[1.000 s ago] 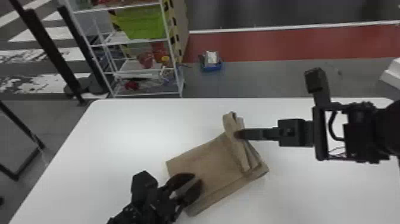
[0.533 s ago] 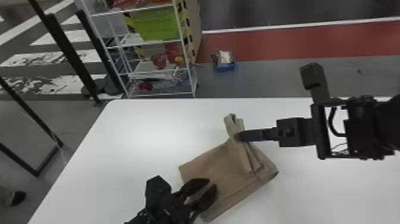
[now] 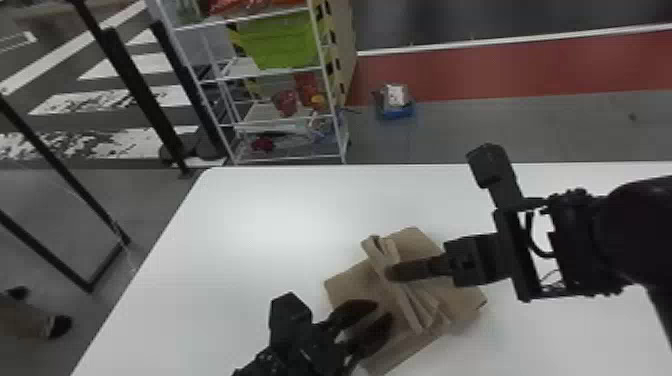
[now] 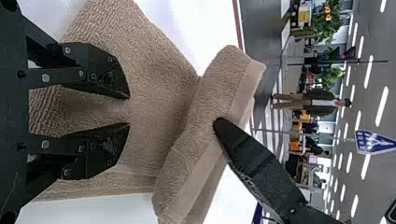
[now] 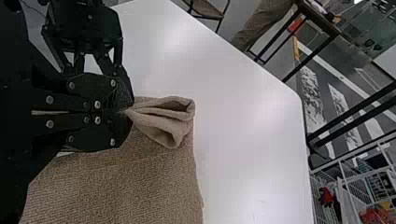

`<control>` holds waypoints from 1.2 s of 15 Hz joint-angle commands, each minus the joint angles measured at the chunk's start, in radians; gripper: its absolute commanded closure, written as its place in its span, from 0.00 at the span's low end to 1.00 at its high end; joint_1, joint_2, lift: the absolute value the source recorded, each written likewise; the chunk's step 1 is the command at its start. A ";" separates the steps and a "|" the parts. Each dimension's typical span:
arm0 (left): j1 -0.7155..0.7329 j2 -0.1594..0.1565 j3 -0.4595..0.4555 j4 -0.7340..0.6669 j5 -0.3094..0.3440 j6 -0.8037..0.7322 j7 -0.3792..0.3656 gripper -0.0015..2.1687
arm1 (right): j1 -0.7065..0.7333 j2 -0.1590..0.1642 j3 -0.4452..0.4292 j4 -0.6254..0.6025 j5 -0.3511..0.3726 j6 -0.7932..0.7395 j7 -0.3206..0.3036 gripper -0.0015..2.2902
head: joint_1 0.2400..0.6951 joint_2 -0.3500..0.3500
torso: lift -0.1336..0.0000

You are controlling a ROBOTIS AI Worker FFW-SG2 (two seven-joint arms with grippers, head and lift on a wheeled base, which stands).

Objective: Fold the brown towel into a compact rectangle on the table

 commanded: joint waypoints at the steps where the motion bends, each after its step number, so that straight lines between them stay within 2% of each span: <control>1: 0.002 0.000 -0.004 -0.003 0.000 0.002 -0.001 0.37 | -0.004 0.001 0.024 0.019 0.003 0.002 -0.002 0.65 | 1.00 0.90 | 0.07; 6: 0.010 0.001 -0.016 -0.003 0.006 -0.001 -0.004 0.37 | -0.007 0.001 0.037 0.019 -0.003 0.002 -0.008 0.65 | 1.00 0.91 | 0.07; 13: 0.004 0.000 -0.069 -0.006 0.003 0.002 0.008 0.37 | -0.004 0.001 0.088 -0.007 -0.082 0.002 -0.053 0.65 | 1.00 0.91 | 0.07; 18: 0.001 0.000 -0.056 -0.006 0.006 -0.001 0.007 0.37 | 0.025 0.001 0.080 -0.007 -0.043 0.002 -0.054 0.65 | 1.00 0.92 | 0.07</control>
